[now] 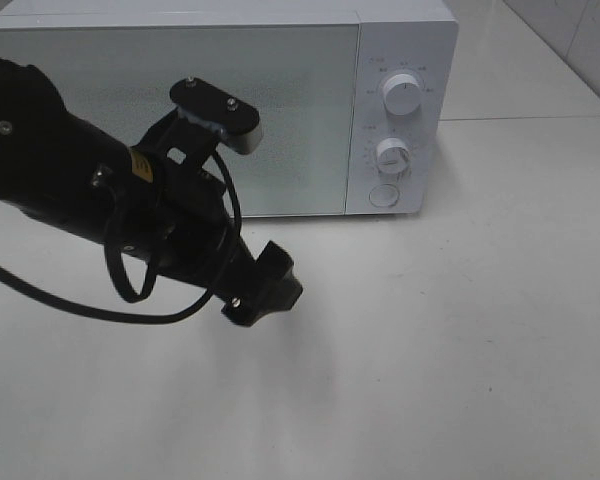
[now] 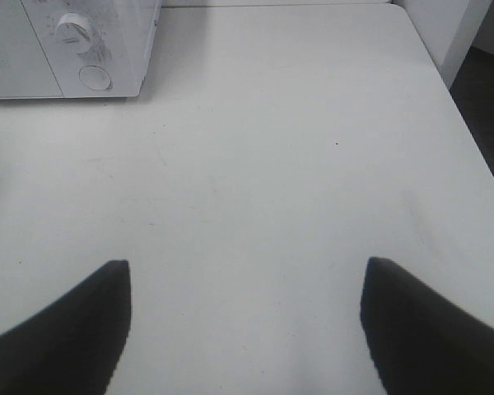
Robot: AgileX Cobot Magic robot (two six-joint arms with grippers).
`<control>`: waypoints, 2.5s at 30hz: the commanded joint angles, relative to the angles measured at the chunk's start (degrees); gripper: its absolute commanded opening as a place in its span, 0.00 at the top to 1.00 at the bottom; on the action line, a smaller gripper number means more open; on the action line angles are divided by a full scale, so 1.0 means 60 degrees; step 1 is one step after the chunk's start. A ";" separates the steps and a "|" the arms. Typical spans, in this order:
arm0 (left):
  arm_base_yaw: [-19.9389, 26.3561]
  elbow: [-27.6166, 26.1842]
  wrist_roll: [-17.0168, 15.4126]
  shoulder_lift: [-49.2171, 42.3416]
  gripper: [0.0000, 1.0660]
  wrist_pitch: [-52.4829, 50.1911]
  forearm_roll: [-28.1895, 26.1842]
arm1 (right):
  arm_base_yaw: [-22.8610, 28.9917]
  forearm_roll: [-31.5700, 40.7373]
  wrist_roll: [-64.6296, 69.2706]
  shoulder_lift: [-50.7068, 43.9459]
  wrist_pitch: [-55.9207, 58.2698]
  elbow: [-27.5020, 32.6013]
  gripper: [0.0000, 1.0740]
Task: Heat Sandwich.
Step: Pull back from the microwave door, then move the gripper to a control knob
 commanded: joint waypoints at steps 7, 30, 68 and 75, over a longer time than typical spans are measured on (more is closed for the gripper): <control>0.0497 -0.0019 -0.1022 -0.0516 0.08 0.2779 0.0401 | -0.0019 0.0010 0.0029 -0.0229 -0.0076 -0.0010 0.29; 0.6532 -0.0010 -0.1833 -0.3218 0.08 0.6942 0.1194 | -0.0019 0.0010 0.0029 -0.0229 -0.0076 -0.0010 0.29; 0.7391 0.3610 -0.2559 -1.3369 0.08 0.7802 0.2320 | -0.0019 0.0010 0.0029 -0.0229 -0.0076 -0.0010 0.29; 0.7391 0.3629 -0.2426 -1.4811 0.08 0.7563 0.2273 | -0.0019 0.0010 0.0029 -0.0229 -0.0076 -0.0010 0.29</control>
